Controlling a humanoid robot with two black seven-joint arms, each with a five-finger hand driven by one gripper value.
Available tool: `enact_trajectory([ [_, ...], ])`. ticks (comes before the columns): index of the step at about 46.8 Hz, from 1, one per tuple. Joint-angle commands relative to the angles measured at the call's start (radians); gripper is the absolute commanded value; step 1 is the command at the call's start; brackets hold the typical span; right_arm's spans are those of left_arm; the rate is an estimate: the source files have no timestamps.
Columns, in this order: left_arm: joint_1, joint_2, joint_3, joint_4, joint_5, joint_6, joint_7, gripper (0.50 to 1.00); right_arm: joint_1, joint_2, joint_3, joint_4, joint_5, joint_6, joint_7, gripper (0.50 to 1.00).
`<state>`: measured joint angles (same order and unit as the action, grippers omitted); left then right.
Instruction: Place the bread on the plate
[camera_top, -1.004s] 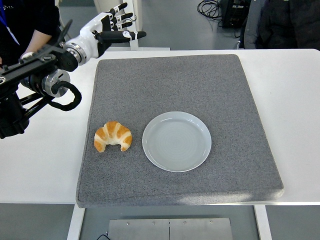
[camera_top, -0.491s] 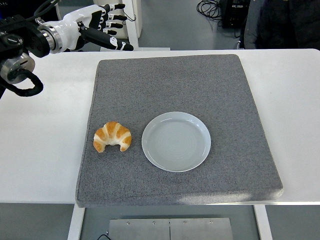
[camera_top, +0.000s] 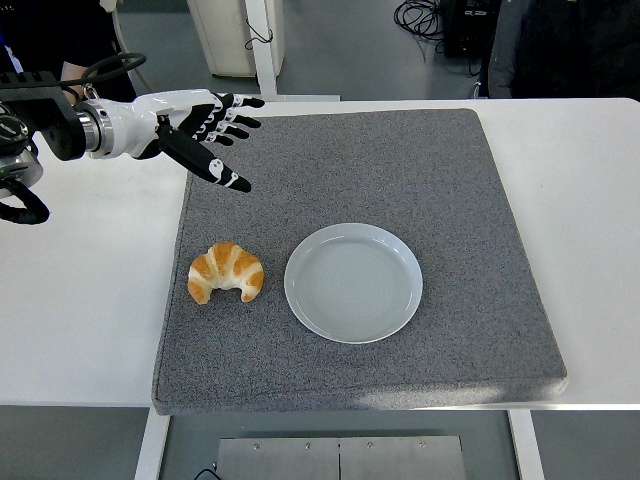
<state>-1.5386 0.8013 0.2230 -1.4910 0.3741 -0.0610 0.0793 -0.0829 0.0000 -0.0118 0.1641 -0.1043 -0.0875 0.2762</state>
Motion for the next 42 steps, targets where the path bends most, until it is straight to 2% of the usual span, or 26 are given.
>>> enact_trajectory([
  [1, 0.026, 0.021, -0.007, -0.028, 0.065, 0.001, -0.018, 0.968, 0.000, 0.000, 0.001, 0.000, 0.000, 0.000, 0.000, 1.000],
  [16, 0.123, 0.102, -0.008, -0.054, 0.327, 0.001, -0.165, 0.968, 0.002, 0.000, 0.001, 0.002, 0.000, 0.000, 0.000, 1.000],
  [26, 0.222, 0.108, -0.023, -0.052, 0.382, 0.012, -0.222, 0.966, 0.002, 0.000, 0.003, 0.002, 0.000, 0.000, 0.000, 1.000],
  [33, 0.316, 0.105, -0.080, -0.052, 0.463, 0.058, -0.271, 0.965, 0.002, 0.000, 0.003, 0.000, 0.000, 0.000, 0.000, 1.000],
  [42, 0.425, 0.091, -0.148, -0.048, 0.534, 0.095, -0.286, 0.963, 0.002, 0.000, 0.003, 0.000, 0.000, 0.000, 0.000, 1.000],
])
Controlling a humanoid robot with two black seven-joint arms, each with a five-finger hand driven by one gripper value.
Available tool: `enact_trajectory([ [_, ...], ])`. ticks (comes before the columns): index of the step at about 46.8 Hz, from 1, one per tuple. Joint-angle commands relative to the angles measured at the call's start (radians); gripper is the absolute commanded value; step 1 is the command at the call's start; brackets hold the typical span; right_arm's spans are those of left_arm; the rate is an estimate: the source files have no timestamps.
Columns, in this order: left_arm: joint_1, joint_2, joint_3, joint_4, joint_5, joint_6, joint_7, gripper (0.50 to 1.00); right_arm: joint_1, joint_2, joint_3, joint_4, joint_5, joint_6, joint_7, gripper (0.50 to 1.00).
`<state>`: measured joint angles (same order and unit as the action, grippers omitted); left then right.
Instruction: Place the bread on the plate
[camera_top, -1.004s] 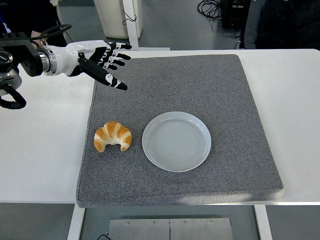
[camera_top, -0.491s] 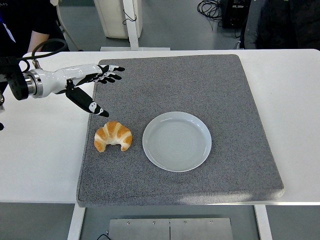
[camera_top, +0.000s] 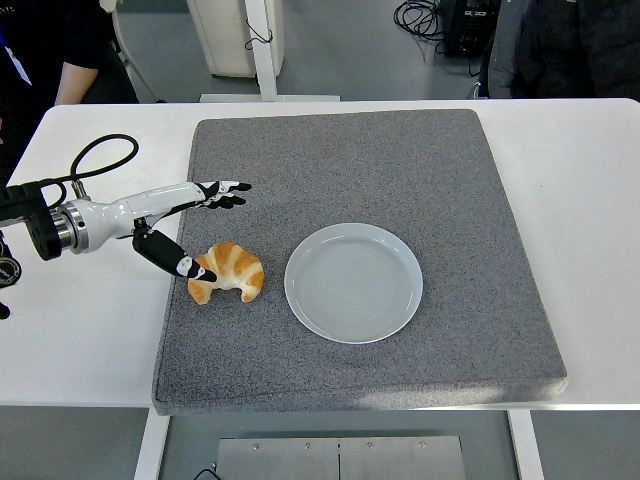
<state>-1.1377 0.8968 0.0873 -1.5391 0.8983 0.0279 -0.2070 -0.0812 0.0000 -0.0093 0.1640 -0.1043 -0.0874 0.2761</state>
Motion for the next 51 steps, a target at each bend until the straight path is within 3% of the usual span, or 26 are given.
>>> enact_trajectory([
  [1, 0.032, -0.007, -0.012, 0.001, 0.011, 0.007, 0.000, 0.963, 0.000, 0.000, 0.000, 0.000, 0.000, 0.000, 0.000, 1.000],
  [8, 0.052, -0.021, -0.014, 0.005, 0.013, 0.027, -0.006, 0.963, 0.000, 0.000, 0.000, 0.000, 0.000, 0.000, 0.000, 1.000],
  [18, 0.081, -0.058, -0.014, 0.048, 0.042, 0.086, -0.058, 0.963, 0.001, 0.000, 0.000, 0.002, 0.000, 0.000, 0.000, 1.000],
  [51, 0.114, -0.082, -0.009, 0.093, 0.083, 0.089, -0.081, 0.939, 0.003, 0.000, -0.001, 0.000, 0.000, 0.000, 0.000, 1.000],
])
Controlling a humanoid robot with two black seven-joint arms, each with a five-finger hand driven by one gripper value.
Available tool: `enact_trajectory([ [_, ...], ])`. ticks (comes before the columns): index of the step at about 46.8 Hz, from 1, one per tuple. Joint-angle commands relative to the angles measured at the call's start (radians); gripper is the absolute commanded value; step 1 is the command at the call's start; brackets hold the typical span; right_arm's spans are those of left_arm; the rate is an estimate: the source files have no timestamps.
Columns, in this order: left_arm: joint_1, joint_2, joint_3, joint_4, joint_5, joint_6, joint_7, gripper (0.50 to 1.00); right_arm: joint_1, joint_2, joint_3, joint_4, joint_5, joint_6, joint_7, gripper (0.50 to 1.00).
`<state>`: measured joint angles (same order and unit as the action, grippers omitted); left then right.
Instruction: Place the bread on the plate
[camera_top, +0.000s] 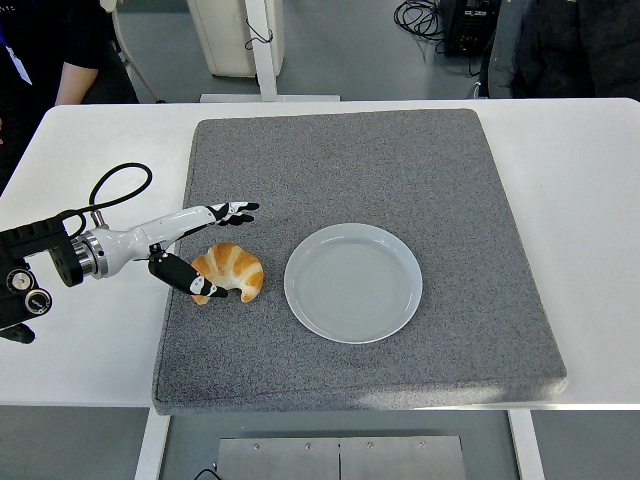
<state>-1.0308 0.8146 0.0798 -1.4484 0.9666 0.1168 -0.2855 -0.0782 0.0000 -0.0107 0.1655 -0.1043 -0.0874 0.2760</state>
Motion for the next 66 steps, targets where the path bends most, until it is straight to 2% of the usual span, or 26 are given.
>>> enact_trajectory([
  [1, 0.009, 0.000, -0.003, 0.002, 0.020, 0.000, -0.003, 0.939, 0.000, 0.000, 0.000, 0.000, 0.000, 0.000, 0.000, 1.000],
  [18, 0.018, -0.018, -0.005, 0.056, 0.026, 0.015, -0.040, 0.939, 0.000, 0.000, 0.000, -0.001, 0.000, 0.000, 0.000, 1.000],
  [48, 0.048, -0.095, -0.005, 0.135, 0.026, 0.024, -0.061, 0.937, 0.000, 0.000, 0.000, -0.003, 0.000, -0.002, 0.000, 1.000],
  [60, 0.048, -0.095, 0.000, 0.140, 0.026, 0.035, -0.061, 0.892, 0.000, 0.000, 0.000, -0.003, 0.000, -0.002, 0.000, 1.000],
  [66, 0.049, -0.097, 0.003, 0.141, 0.027, 0.034, -0.061, 0.845, 0.000, 0.000, -0.002, -0.003, 0.000, -0.003, 0.000, 1.000],
])
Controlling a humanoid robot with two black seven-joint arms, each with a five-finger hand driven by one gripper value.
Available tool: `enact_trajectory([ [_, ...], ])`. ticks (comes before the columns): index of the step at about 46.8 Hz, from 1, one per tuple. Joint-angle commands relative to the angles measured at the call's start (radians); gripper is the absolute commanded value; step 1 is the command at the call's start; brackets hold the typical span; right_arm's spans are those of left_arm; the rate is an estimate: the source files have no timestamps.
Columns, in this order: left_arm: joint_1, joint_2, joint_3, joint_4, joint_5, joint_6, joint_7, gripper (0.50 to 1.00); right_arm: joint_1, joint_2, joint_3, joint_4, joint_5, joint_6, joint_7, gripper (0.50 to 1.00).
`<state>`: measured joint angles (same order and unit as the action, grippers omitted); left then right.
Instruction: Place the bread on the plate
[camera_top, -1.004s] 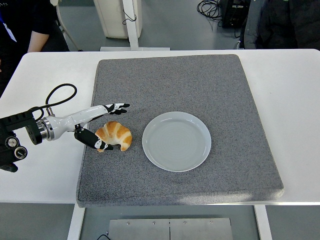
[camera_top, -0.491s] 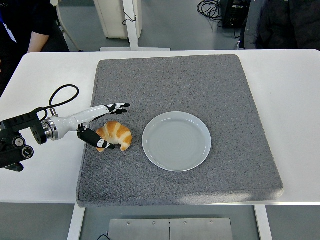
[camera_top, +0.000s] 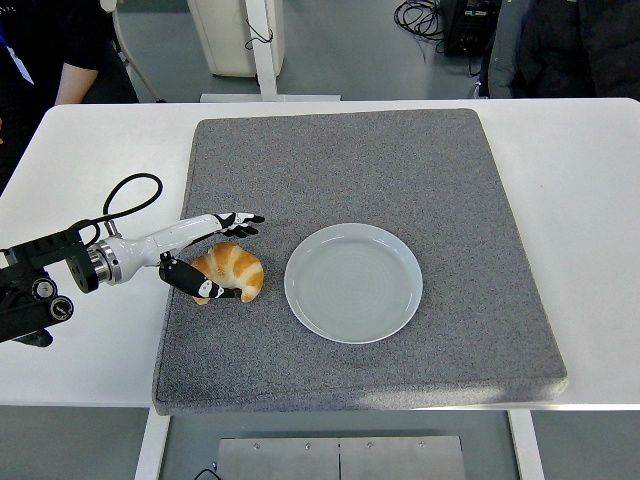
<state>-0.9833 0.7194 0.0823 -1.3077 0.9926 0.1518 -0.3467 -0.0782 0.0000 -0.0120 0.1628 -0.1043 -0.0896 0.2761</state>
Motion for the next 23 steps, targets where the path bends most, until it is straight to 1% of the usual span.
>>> enact_trajectory([
  [1, 0.002, 0.000, 0.002, 0.001, 0.001, 0.000, 0.000, 0.833, 0.000, 0.000, 0.000, 0.000, 0.000, -0.001, 0.000, 1.000],
  [5, 0.000, 0.000, 0.004, 0.002, 0.001, 0.000, 0.000, 0.757, 0.000, 0.000, 0.000, 0.000, 0.000, -0.001, 0.000, 1.000],
  [11, -0.002, 0.000, 0.001, 0.004, 0.001, 0.000, 0.000, 0.684, 0.000, 0.000, 0.000, 0.000, 0.000, -0.001, 0.000, 1.000],
  [19, -0.011, 0.002, -0.006, 0.022, 0.000, 0.000, 0.000, 0.500, 0.000, 0.000, 0.000, 0.001, 0.000, -0.001, 0.000, 1.000],
  [23, -0.014, 0.006, -0.009, 0.024, 0.000, 0.000, 0.000, 0.500, 0.000, 0.000, 0.000, 0.001, 0.000, -0.001, 0.000, 1.000],
])
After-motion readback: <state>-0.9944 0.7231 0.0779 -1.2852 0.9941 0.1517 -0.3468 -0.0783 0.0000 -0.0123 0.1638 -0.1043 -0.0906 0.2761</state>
